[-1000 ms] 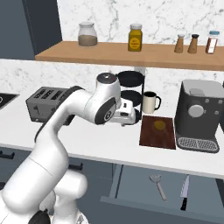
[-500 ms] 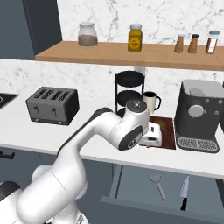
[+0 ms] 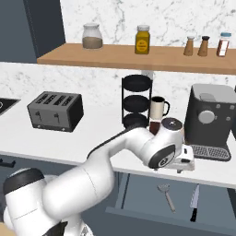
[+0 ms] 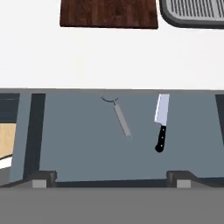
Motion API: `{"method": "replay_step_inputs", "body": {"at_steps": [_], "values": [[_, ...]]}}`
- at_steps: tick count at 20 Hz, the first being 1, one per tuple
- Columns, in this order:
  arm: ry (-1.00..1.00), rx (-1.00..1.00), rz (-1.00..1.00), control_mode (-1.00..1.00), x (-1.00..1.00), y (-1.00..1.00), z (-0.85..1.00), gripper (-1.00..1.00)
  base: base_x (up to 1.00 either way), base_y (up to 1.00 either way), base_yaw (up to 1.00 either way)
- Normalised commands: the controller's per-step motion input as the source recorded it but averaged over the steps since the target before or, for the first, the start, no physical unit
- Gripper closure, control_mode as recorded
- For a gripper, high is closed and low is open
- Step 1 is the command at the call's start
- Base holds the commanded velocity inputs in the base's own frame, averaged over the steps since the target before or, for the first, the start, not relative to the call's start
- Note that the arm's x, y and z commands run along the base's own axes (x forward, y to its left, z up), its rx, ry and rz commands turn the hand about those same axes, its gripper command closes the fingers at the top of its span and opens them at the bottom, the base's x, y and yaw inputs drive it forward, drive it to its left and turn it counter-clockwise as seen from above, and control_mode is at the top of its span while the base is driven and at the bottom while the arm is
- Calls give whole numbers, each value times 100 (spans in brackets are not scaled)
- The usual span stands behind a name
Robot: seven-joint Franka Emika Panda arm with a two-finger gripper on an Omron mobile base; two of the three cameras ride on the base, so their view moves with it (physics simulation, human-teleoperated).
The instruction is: Place the appropriate cutting tool for cutting the avocado skin on the cutting board.
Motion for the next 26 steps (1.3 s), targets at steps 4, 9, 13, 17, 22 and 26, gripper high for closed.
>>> {"method": "replay_step_inputs", "body": {"at_steps": [4,9,13,17,22,26], "values": [[0,3,2,-100,-34,-44,-65,-100,0,0,0],[0,0,1,-100,-13,-6,-78,-100,0,0,0],[0,-1,0,-100,-6,0,-69,-100,0,0,0],[1,0,0,-100,-5,0,-49,-100,0,0,0],[0,0,0,-100,-9,-5,-53,-100,0,0,0],[3,0,0,-100,-20,-1,-47,-100,0,0,0]]}}
